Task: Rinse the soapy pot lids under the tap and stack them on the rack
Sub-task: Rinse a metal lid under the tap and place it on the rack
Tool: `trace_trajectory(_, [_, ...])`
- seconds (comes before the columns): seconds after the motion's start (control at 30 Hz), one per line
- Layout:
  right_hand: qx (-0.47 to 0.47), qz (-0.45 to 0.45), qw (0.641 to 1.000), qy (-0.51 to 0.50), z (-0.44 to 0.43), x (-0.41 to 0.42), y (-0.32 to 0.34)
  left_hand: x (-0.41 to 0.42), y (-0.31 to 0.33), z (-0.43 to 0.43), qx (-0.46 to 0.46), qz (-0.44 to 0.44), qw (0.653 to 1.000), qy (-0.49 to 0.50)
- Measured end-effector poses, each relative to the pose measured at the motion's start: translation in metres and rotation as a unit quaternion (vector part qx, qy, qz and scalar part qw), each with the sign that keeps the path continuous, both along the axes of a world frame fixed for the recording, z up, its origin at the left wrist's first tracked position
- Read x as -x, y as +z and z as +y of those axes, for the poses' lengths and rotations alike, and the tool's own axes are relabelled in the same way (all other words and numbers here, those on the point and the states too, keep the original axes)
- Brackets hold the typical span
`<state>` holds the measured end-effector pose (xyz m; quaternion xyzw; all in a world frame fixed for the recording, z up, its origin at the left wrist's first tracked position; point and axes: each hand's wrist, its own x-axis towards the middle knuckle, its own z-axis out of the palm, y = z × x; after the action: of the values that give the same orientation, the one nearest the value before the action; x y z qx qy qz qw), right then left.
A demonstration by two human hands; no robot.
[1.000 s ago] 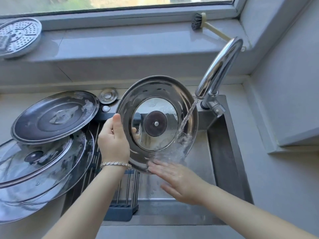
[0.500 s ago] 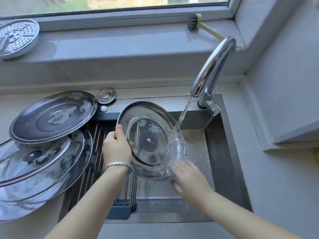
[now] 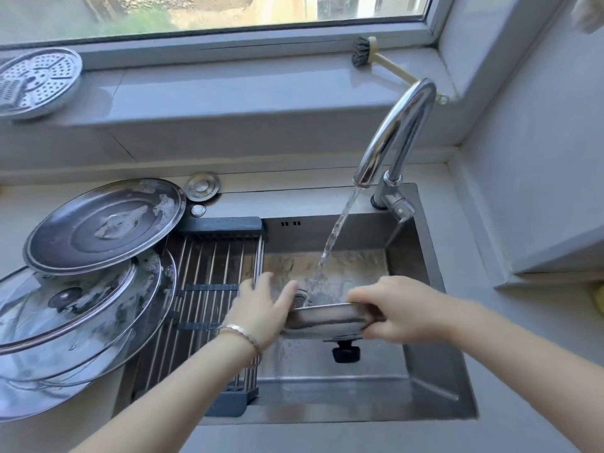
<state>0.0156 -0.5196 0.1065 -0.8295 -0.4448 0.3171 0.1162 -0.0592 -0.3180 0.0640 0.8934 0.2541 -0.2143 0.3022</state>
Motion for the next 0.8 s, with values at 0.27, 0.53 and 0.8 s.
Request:
trace_trajectory(0.27, [-0.009, 0.162, 0.984, -0.070, 0.015, -0.050, 0.034, 0.005, 0.002, -0.035, 0.269, -0.227, 0.935, 0.041])
trace_trajectory(0.53, [-0.164, 0.035, 0.911, -0.377, 0.064, 0.001, -0.050, -0.012, -0.003, -0.035, 0.286, -0.126, 0.856, 0.411])
trace_trajectory(0.8, [-0.178, 0.010, 0.916, -0.359, 0.111, 0.030, -0.049, -0.009, -0.003, -0.026, 0.357, -0.159, 0.785, 0.481])
